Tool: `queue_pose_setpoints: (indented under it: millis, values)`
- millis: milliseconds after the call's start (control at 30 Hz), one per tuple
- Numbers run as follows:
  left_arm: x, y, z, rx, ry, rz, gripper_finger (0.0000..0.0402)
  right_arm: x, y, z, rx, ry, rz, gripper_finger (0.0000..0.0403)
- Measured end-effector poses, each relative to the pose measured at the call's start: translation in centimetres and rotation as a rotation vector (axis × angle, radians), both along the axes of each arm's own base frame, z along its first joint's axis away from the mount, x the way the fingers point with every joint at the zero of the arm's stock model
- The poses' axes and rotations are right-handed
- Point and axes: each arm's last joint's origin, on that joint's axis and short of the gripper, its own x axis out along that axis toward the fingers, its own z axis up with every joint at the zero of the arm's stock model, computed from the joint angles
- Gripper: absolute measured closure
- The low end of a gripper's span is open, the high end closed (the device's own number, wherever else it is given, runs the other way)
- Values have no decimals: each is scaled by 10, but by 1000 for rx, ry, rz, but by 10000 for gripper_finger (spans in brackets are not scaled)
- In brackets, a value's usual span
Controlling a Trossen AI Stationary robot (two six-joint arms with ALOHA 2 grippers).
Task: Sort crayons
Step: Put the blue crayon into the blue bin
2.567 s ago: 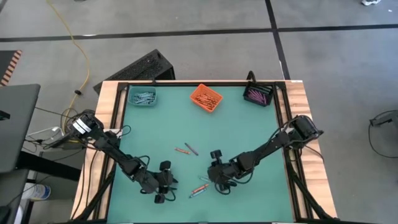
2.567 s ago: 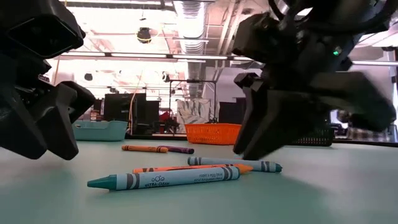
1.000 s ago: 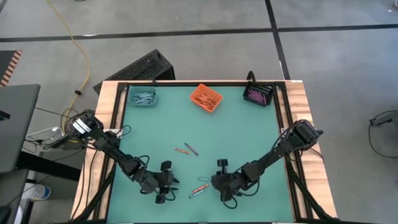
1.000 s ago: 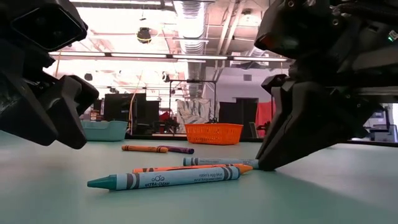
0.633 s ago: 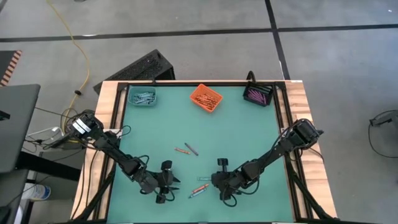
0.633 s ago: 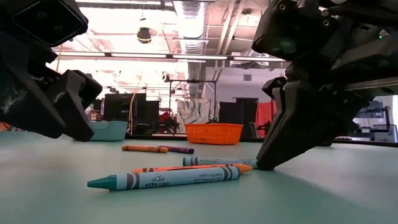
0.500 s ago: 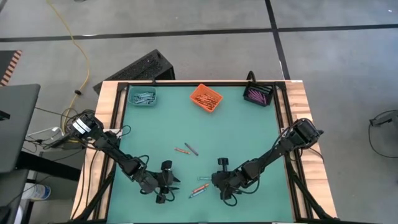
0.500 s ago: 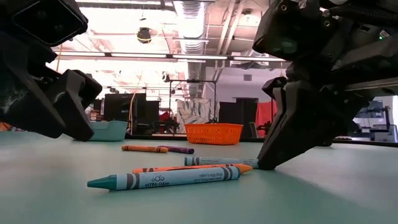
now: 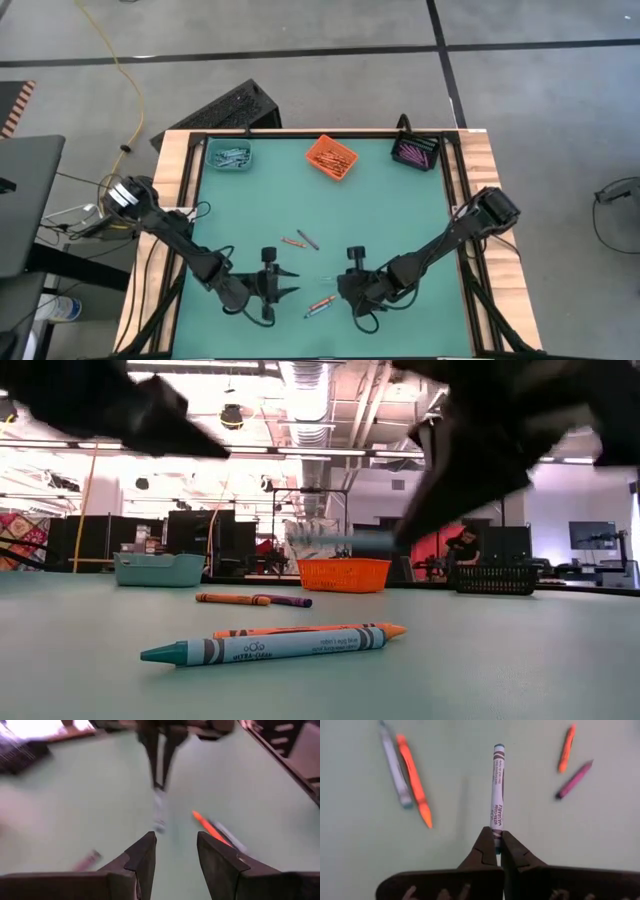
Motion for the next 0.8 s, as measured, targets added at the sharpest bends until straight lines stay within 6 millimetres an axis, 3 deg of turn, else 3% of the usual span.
queue_pose_setpoints:
  millis: [367, 800]
  values:
    - [8, -26, 54, 357, -135, 38, 268, 17, 21, 57, -31, -128, 142, 403]
    - [-17, -75, 109, 546, -319, -45, 268, 12, 62, 130, -238, -328, 215, 403]
